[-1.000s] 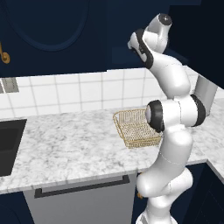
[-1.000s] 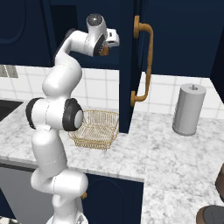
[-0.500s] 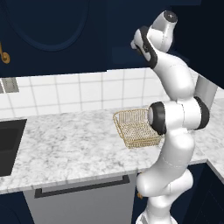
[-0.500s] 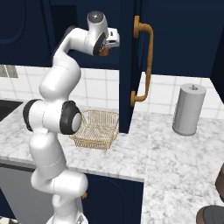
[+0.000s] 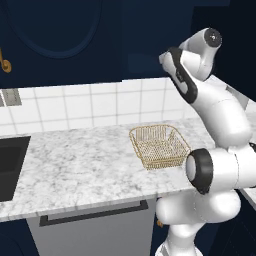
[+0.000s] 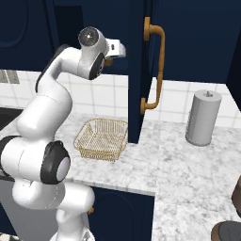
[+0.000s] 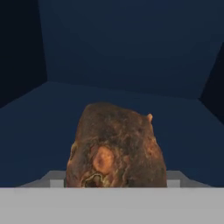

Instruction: Open the cabinet, pick up the bread from the cabinet and place it in the basket. Then move the basket to the dining counter.

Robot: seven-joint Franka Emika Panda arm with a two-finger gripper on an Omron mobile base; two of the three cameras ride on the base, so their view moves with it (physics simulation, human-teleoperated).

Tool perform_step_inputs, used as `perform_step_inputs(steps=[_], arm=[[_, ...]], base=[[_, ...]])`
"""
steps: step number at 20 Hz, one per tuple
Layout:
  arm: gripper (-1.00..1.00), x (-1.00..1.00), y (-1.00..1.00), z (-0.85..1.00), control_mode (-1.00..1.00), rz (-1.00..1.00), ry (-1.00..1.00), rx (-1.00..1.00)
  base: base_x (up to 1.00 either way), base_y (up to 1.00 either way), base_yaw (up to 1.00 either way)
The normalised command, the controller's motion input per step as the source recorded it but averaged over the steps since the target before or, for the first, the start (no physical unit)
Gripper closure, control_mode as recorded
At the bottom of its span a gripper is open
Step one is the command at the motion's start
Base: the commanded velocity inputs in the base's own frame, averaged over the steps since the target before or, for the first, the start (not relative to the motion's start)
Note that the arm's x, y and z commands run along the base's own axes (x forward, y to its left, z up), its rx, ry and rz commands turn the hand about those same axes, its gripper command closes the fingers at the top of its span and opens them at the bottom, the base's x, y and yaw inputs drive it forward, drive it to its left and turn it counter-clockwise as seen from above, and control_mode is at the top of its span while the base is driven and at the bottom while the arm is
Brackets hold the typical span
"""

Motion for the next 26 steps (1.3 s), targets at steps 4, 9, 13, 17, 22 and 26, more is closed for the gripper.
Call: perform_step_inputs(steps=[4,9,13,17,22,26], arm=[[1.00,-1.00,0.00,0.08,-1.00,-0.05,0.18,0.02],[1.00,-1.00,-0.03,0.01,-1.00,-0.04,0.15,0.07],[1.00,-1.00,0.00,-0.19,-1.00,-0.10,0.07,0.09],[1.00,-1.00,0.08,-0.78,-1.00,-0.11,0.21,0.12],[1.00,-0.38,0.16,-1.00,-1.00,-0.05,0.35,0.11],[1.00,0.69,-0.12,-1.00,-1.00,0.01,0.42,0.25]], base=[[0.00,0.00,0.00],[0.00,0.00,0.00],[0.00,0.00,0.00],[0.00,0.00,0.00],[0.00,0.00,0.00],[0.00,0.00,0.00]])
